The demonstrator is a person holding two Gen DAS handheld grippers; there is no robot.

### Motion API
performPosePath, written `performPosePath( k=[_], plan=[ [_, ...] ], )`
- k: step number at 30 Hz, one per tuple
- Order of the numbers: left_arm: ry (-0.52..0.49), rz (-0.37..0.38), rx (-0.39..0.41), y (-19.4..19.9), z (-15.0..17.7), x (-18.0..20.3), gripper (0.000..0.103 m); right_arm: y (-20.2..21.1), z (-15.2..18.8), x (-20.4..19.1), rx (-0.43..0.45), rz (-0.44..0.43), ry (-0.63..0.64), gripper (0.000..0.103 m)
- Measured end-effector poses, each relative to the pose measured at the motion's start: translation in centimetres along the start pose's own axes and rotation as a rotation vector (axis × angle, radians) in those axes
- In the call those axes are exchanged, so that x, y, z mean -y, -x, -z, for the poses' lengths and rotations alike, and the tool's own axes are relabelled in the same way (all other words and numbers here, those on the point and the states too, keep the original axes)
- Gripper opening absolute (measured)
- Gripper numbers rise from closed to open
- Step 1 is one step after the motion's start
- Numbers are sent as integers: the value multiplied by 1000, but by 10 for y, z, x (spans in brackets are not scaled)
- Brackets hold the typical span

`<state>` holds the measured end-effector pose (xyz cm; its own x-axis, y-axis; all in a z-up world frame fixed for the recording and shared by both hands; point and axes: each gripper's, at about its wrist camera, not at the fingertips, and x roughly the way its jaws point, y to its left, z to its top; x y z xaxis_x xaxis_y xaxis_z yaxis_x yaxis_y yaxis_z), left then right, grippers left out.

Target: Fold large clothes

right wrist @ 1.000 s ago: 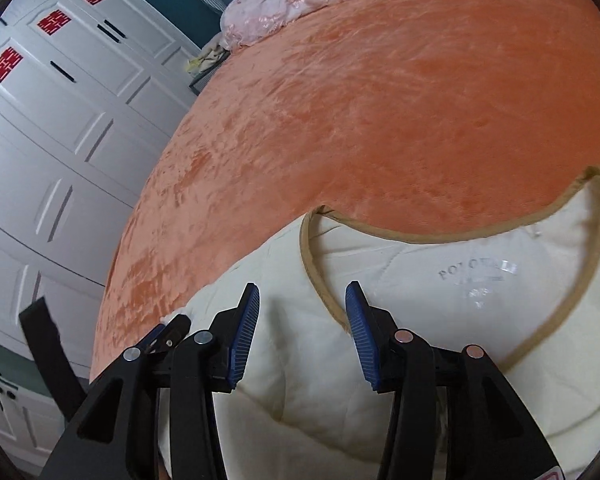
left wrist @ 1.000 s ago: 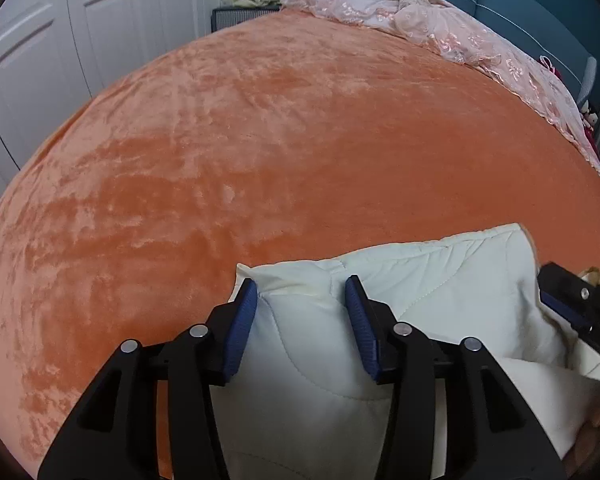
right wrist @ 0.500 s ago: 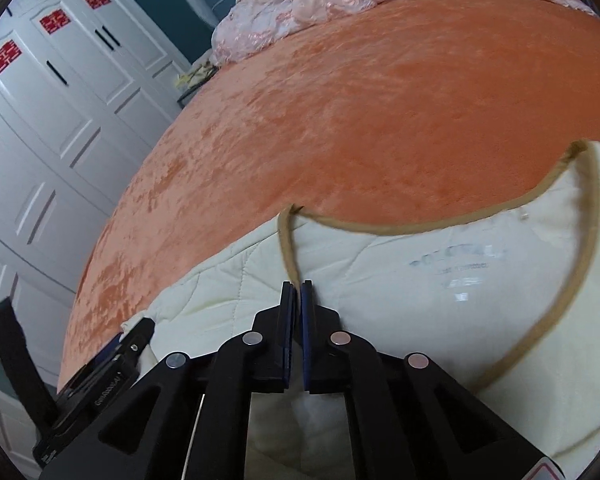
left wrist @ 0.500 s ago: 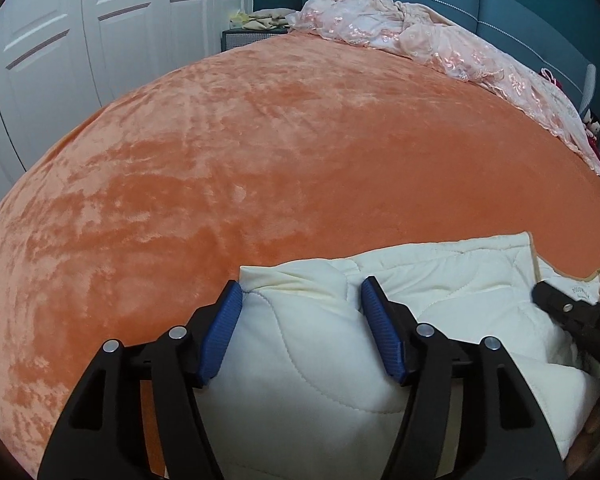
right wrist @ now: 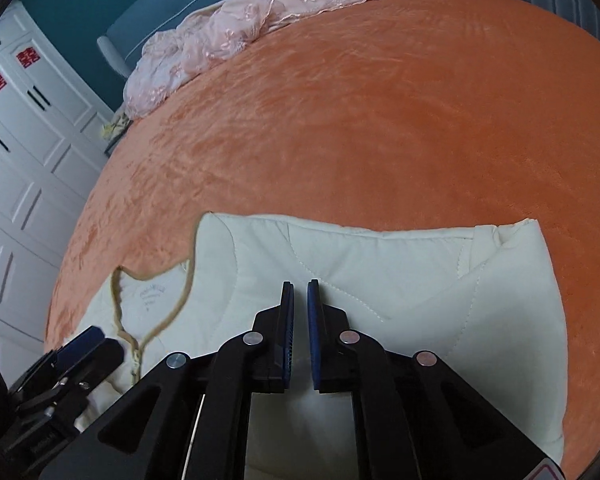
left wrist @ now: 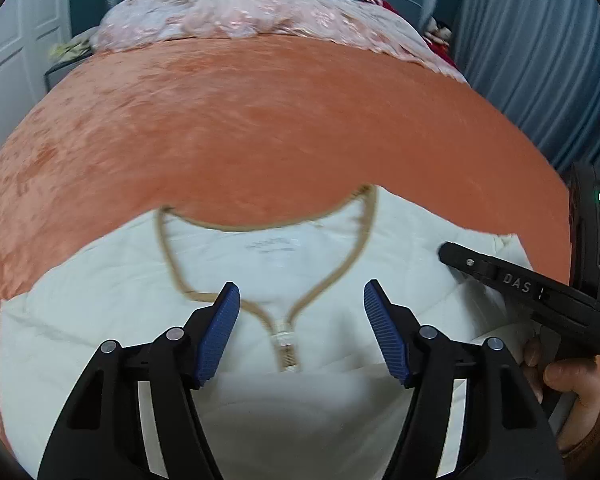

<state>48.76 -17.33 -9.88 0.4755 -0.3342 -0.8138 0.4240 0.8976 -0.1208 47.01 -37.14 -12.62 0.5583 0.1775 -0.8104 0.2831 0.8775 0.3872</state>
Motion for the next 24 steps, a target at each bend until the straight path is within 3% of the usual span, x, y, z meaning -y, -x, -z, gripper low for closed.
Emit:
performPosePath(
  k=[3, 9, 11, 14, 15, 17, 20, 21, 22, 23, 24],
  plan=[
    [-17, -40, -53, -34, 6, 22, 60, -9, 5, 14, 6, -45, -33, 0],
    [57, -70, -12, -50, 10, 9, 61, -10, 9, 23, 65, -76, -66, 0],
    [54, -94, -5, -51, 9, 14, 61, -6, 8, 23, 100, -59, -80, 0],
    [112, -116, 33, -35, 4, 2, 57, 16, 8, 26, 198, 64, -138, 0],
    [144, -141, 58, -21, 3, -9, 56, 28, 7, 25, 227, 72, -138, 12],
    [178, -114, 79, 3, 1, -36, 57, 46, 3, 10, 243, 6, -73, 14],
    [155, -150, 50, 22, -1, -76, 55, 50, 1, -38, 141, -81, 109, 14],
    [130, -179, 29, 23, -1, -85, 36, 46, 3, -56, 92, -86, 175, 13],
    [102, -191, -6, 22, 0, -92, 7, 38, 7, -76, 38, -80, 240, 9],
    [88, -196, -40, 19, 2, -99, 1, 30, 11, -91, -5, -75, 287, 5],
    [86, -183, -59, 18, 4, -105, 1, 22, 17, -104, -37, -70, 328, 2]
  ],
)
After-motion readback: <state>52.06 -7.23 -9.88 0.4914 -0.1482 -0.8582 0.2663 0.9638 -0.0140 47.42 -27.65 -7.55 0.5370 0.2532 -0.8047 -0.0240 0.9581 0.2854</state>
